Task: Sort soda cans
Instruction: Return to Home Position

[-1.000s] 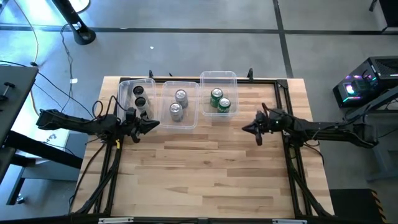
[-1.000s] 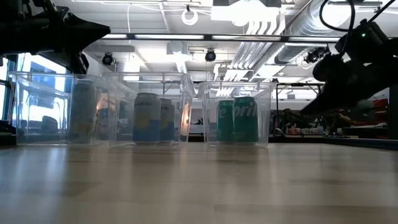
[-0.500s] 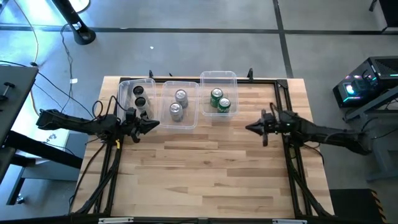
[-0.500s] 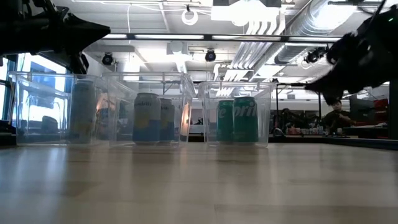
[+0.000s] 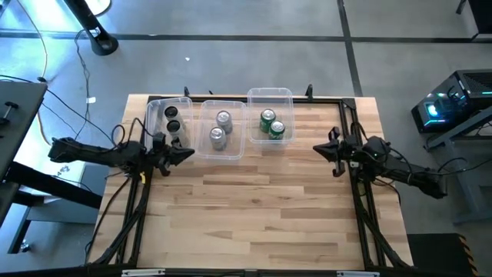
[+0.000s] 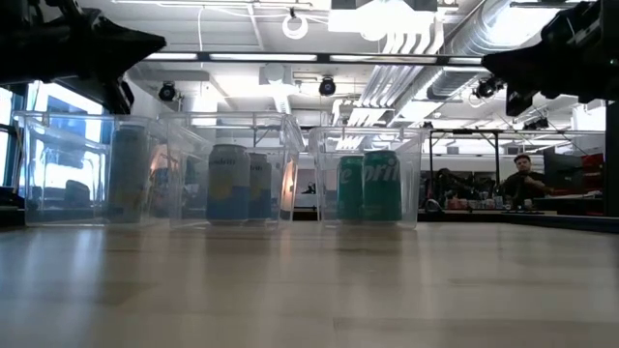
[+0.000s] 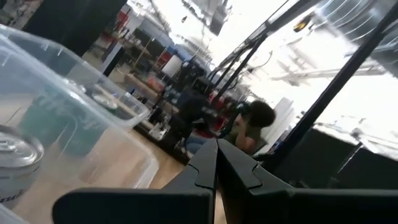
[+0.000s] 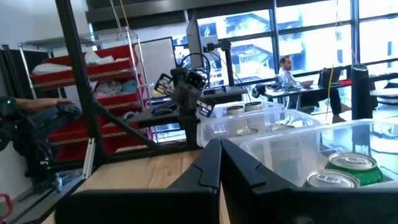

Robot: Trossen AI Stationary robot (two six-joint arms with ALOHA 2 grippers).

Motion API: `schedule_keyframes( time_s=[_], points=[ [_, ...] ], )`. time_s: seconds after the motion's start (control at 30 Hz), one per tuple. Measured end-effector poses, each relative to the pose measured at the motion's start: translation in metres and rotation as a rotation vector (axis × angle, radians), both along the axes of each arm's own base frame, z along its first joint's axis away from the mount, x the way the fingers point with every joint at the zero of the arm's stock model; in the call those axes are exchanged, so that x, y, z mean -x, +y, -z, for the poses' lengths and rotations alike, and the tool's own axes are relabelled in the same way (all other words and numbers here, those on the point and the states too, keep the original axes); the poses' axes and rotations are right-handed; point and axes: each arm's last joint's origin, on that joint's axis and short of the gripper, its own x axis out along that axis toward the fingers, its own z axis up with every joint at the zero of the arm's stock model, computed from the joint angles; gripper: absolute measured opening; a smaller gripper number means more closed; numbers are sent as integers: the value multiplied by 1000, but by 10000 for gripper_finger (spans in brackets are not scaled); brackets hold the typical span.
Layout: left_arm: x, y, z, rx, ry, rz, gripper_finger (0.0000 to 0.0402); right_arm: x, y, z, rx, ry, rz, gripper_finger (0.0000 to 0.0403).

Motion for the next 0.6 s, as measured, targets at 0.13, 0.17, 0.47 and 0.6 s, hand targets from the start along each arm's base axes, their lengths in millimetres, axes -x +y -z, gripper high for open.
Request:
schedule_keyframes(
  time_s=[0.13,0.17,0.47,0.6],
  points=[
    [13,2,-6,8,-77,-6,0,-1,0,3,-11,34,2,0],
    [17,2,-7,10,-100,-7,0,-1,0,4,-14,42,3,0],
    [25,3,-15,16,-197,-14,0,-3,-1,11,-34,110,2,0],
    [24,4,-13,-174,-143,-79,0,-3,-1,12,-39,125,2,0]
  ],
)
